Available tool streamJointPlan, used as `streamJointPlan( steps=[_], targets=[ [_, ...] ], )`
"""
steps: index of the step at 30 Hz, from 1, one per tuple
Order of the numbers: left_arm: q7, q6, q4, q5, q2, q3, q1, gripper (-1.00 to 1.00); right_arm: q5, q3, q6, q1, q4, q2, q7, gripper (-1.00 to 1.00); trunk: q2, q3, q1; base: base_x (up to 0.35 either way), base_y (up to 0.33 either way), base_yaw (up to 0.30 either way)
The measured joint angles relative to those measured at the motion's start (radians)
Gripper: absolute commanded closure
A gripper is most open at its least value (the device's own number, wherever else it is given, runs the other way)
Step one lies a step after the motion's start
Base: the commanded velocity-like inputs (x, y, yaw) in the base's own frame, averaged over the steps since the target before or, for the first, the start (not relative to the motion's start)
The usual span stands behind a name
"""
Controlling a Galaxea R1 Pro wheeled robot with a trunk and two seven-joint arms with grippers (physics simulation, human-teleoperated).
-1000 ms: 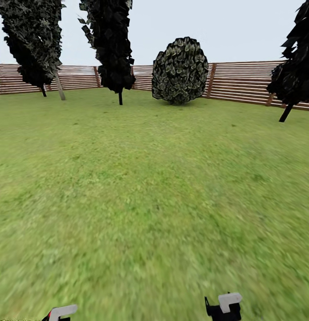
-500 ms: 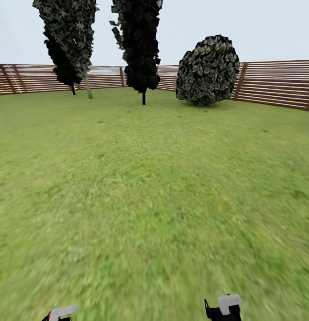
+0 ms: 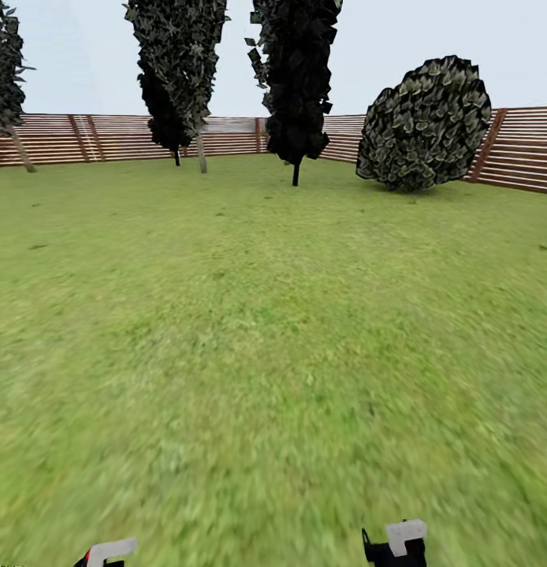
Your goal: In the garden, pick up the pesticide atomizer on the floor and spray pesticide onto both trees until each tree trunk is fully covered.
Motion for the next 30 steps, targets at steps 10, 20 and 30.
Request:
streamJointPlan(
  steps=[10,20,30],
  targets=[
    [0.0,0.0,0.0,0.0,-0.001,0.0,0.0,1.0,0.0,0.0,0.0,0.0,0.0,0.0,0.0,-1.0,0.0,0.0,0.0,0.248,0.188,0.286],
    [0.001,0.0,0.0,0.0,-0.001,0.0,0.0,1.0,0.0,0.0,0.0,0.0,0.0,0.0,0.0,-1.0,0.0,0.0,0.0,0.238,0.188,0.286],
    [0.0,0.0,0.005,0.0,-0.001,0.0,0.0,1.0,0.0,0.0,0.0,0.0,0.0,0.0,0.0,-1.0,0.0,0.0,0.0,0.242,0.188,0.286]
  ],
)
